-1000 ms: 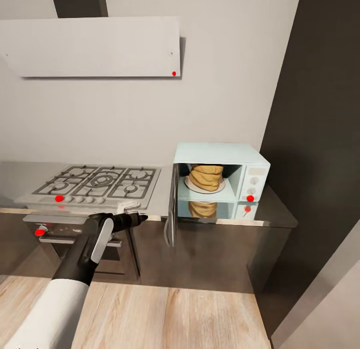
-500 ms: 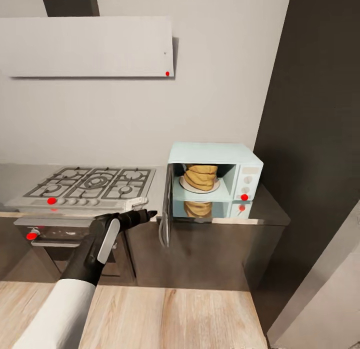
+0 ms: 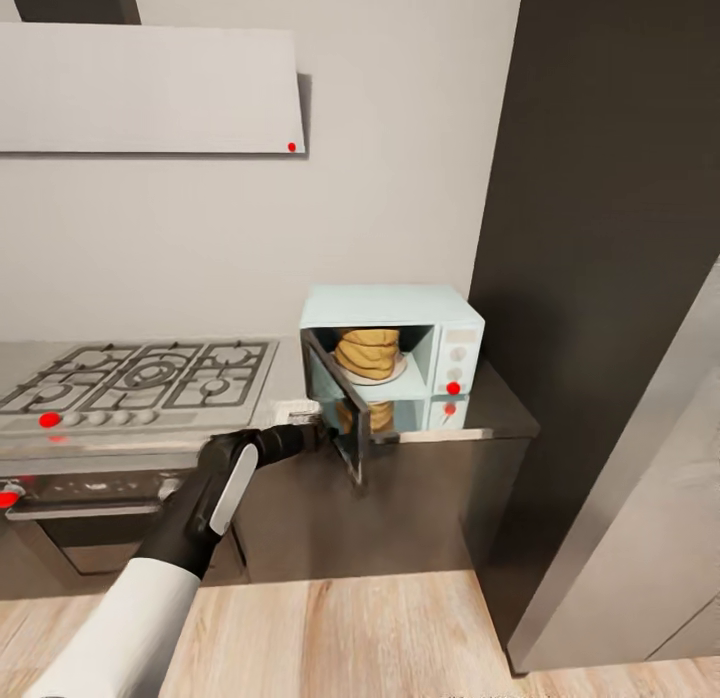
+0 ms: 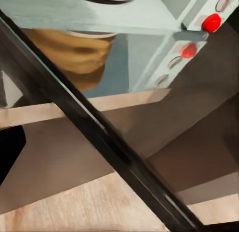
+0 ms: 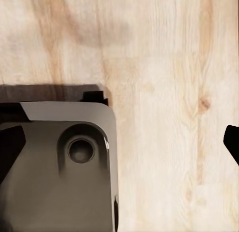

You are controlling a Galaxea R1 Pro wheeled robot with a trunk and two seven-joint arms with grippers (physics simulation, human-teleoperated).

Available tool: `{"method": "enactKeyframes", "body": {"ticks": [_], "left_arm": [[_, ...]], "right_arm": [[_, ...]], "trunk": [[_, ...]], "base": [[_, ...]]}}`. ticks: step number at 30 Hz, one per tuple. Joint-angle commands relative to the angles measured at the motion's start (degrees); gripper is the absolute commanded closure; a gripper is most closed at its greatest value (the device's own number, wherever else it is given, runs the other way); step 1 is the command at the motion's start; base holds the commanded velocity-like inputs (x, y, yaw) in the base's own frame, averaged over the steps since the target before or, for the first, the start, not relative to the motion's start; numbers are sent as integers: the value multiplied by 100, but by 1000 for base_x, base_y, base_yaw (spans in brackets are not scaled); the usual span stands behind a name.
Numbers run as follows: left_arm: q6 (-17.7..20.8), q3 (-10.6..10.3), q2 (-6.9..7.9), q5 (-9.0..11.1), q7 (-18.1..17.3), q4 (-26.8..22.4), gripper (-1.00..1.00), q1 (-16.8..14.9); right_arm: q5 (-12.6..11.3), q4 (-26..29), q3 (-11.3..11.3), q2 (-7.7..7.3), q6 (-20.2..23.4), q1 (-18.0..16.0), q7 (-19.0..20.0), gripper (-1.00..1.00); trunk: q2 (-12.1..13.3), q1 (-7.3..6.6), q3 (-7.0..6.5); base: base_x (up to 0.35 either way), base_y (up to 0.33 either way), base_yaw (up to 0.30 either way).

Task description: In the kitchen, take the popcorn bag from the countertop, put it into the microwave, and heat it until the popcorn is cooked so the cooked popcorn ends up inside the bag.

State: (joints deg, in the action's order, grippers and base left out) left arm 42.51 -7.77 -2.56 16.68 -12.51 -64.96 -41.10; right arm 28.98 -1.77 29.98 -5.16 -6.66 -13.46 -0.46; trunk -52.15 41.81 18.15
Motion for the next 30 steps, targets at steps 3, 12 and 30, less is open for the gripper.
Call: {"method": "enactKeyframes", "body": {"ticks": [3,12,30], "left_arm": [[30,-37,-6,2,-15,-21,-100,-3],[14,-49,1,2,2,-33,-100,-3],[-338,-53,-11,4,-19,-12,-100,-3]], "right_arm": [[46,-17,49,-3,-41,-8,1,-100],[35,-24,53,-5,-63,-8,-6,-100],[-851,-25,74,-3,-65,130,-2,-100]], "trunk": [[-5,1,7],[-5,1,6],[-5,1,-73]], "base": [[0,0,-156],[0,0,-156],[0,0,-230]]}}
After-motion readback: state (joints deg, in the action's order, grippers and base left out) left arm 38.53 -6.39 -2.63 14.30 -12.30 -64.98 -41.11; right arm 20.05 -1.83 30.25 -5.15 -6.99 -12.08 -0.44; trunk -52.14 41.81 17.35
